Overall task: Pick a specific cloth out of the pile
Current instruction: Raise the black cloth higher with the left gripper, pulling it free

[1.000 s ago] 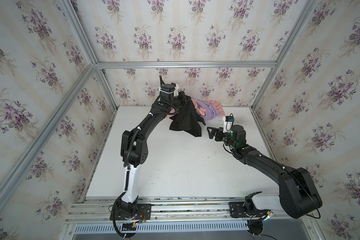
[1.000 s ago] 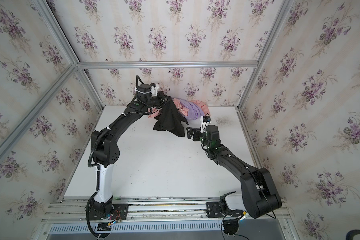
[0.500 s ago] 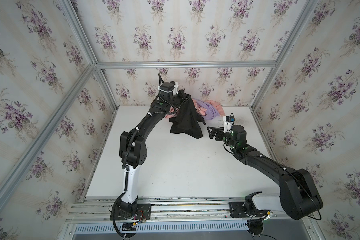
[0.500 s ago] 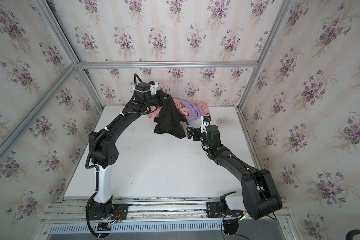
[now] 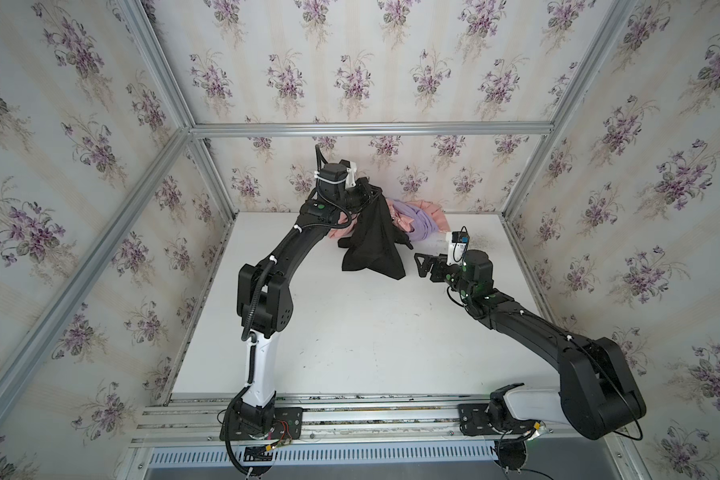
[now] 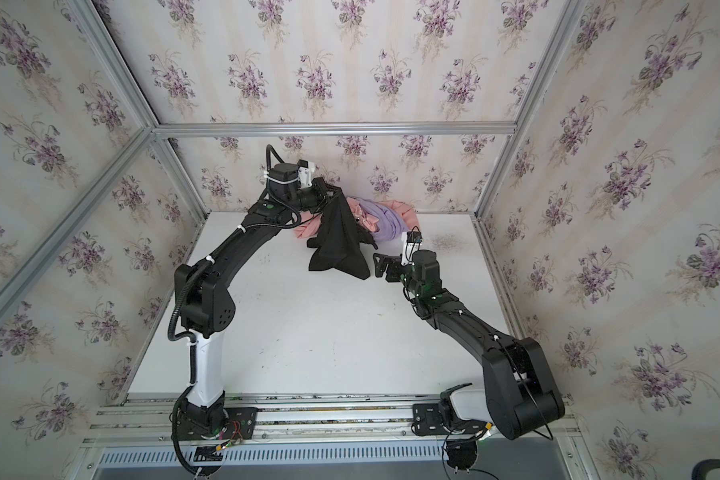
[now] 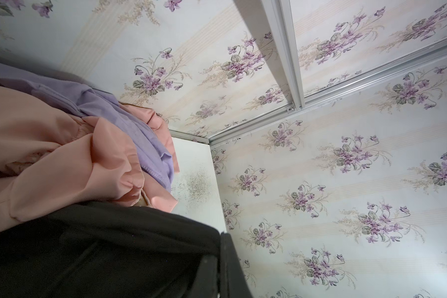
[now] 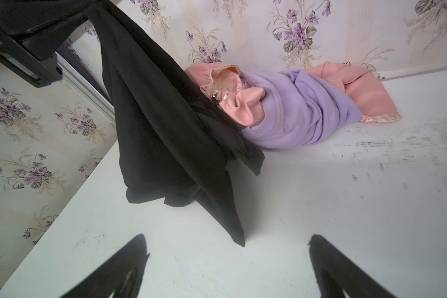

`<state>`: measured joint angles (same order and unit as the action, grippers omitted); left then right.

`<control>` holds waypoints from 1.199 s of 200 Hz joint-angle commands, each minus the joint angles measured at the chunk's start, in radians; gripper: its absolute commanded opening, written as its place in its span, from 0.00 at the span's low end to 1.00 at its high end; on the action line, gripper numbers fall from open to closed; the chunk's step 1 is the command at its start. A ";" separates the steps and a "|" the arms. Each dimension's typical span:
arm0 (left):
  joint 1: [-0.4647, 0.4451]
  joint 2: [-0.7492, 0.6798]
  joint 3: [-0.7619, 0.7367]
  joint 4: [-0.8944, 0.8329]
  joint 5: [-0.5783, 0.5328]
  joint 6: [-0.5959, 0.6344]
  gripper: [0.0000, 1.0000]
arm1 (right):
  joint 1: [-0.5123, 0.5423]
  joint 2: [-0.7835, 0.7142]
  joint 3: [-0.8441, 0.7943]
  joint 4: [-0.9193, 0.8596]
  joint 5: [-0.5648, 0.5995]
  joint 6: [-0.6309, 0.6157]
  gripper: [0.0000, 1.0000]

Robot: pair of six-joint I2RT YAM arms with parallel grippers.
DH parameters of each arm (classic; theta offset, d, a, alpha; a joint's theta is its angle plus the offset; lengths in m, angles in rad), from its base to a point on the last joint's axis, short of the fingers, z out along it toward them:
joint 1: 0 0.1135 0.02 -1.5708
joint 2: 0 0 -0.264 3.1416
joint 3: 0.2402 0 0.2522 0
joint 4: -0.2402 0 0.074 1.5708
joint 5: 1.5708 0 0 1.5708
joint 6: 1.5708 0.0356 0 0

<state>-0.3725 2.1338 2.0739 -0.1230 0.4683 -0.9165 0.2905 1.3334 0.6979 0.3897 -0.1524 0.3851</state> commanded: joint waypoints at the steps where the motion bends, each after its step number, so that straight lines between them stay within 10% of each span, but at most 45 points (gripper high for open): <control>1: -0.002 -0.025 -0.001 0.077 0.008 0.014 0.00 | -0.001 -0.007 0.002 0.029 -0.006 -0.004 1.00; 240: -0.006 -0.064 -0.008 0.083 0.010 0.011 0.00 | -0.001 -0.022 0.001 0.025 -0.007 0.003 1.00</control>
<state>-0.3798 2.0872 2.0670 -0.1196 0.4683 -0.9142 0.2905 1.3167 0.6975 0.3897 -0.1535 0.3859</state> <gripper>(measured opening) 0.059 0.998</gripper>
